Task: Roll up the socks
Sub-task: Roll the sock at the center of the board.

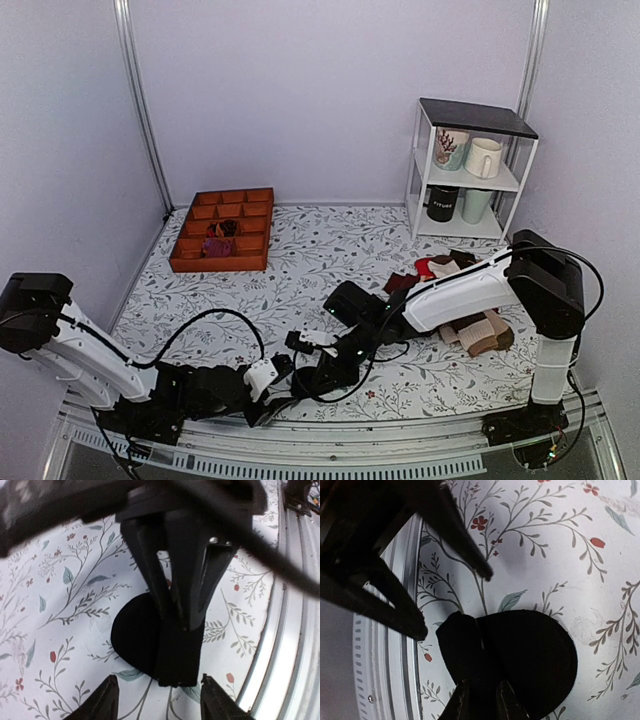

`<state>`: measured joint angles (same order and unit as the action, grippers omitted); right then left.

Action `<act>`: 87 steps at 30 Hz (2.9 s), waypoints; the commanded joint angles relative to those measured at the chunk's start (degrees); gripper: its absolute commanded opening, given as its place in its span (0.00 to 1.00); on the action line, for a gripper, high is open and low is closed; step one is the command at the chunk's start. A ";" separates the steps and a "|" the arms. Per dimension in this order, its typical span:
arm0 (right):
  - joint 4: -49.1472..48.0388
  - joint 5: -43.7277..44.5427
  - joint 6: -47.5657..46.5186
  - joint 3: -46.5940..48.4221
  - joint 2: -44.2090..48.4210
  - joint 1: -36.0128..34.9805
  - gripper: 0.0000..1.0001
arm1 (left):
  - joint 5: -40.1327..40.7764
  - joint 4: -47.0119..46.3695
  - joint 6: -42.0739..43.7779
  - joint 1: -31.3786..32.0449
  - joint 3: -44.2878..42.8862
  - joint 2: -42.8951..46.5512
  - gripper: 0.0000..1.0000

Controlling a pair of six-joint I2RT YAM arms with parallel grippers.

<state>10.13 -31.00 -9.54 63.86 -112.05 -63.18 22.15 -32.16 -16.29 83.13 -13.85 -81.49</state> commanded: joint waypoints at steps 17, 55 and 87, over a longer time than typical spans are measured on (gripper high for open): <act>15.67 -3.95 14.27 3.72 -7.92 2.98 0.19 | 8.79 -22.33 15.56 5.61 -1.07 -13.96 0.34; -40.16 5.10 -11.79 -28.03 17.80 2.10 0.54 | -7.82 5.72 -11.10 -0.07 -2.31 -12.84 0.00; -31.83 11.57 -14.54 -22.29 7.06 -3.58 0.28 | -13.35 4.14 -12.06 -2.89 -2.58 -16.80 0.00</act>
<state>-25.65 -20.95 -26.09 39.42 -102.26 -66.48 13.98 -41.30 -27.75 80.62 -18.59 -94.24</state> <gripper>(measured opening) 0.298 0.023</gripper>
